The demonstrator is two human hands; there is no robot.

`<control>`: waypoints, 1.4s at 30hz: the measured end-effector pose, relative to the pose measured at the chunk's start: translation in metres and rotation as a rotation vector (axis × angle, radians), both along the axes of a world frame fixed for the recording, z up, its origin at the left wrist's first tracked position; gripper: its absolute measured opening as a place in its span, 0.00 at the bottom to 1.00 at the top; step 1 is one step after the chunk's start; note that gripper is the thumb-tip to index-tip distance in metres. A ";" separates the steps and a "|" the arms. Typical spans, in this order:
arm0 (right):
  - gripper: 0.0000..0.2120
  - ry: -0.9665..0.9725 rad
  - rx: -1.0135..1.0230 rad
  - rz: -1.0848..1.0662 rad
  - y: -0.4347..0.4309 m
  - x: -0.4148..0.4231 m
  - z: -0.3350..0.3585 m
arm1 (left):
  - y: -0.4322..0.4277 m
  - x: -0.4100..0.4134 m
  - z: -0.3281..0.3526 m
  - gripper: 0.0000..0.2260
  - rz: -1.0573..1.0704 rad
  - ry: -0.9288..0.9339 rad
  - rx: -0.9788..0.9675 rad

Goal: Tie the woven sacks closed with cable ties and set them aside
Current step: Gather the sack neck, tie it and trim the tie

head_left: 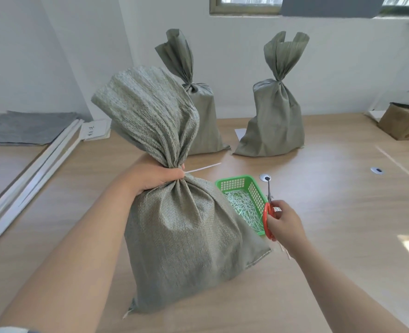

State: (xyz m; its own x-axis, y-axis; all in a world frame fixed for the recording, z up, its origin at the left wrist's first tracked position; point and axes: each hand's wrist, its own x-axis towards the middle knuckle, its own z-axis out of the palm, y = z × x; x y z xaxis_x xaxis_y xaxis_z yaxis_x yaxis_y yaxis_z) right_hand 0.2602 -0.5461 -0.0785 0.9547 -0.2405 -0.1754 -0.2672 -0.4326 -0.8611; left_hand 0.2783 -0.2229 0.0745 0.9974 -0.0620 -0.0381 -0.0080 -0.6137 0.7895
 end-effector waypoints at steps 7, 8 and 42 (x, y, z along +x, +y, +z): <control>0.07 -0.144 0.251 0.196 0.057 0.006 0.088 | 0.007 0.001 -0.002 0.05 0.010 0.016 -0.080; 0.06 -0.143 0.291 0.235 0.064 0.004 0.099 | 0.008 0.001 -0.002 0.05 0.017 0.024 -0.095; 0.12 0.282 0.376 0.512 0.136 -0.015 0.150 | 0.017 0.028 -0.010 0.10 -0.021 0.006 -0.081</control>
